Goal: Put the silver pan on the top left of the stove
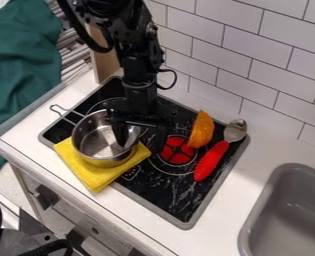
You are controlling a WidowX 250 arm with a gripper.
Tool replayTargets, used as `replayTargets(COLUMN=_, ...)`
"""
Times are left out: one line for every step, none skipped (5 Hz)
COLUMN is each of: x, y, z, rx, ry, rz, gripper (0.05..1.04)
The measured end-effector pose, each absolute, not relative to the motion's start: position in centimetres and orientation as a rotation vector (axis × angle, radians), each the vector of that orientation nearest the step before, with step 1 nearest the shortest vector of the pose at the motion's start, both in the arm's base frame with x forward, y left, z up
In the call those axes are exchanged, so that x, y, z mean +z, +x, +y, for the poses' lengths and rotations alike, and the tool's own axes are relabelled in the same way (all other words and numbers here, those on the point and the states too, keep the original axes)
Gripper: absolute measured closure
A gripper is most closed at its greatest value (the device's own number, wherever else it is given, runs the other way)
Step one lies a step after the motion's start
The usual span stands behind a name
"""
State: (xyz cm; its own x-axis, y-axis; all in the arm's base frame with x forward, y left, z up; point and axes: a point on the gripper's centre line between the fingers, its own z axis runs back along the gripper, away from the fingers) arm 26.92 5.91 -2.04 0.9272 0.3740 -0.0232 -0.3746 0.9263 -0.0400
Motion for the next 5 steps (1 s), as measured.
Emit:
replayTargets(x=-2.04, y=27.07, z=5.69, rx=0.381, ry=-0.033, rz=0.014, gripper=0.499)
replayTargets(x=-2.42, y=27.19, z=5.63, rx=0.372, ry=-0.031, rz=0.028, gripper=0.787)
replayTargets(x=-2.99, y=27.17, z=5.45, rx=0.379, ry=-0.036, rz=0.040, gripper=0.970)
replayTargets(x=-2.96, y=27.53, z=5.39, rx=0.380, ry=-0.039, rz=0.037, gripper=1.017)
replayTargets(x=-2.97, y=27.51, z=4.94, rx=0.373, ry=-0.028, rz=0.039, gripper=1.018)
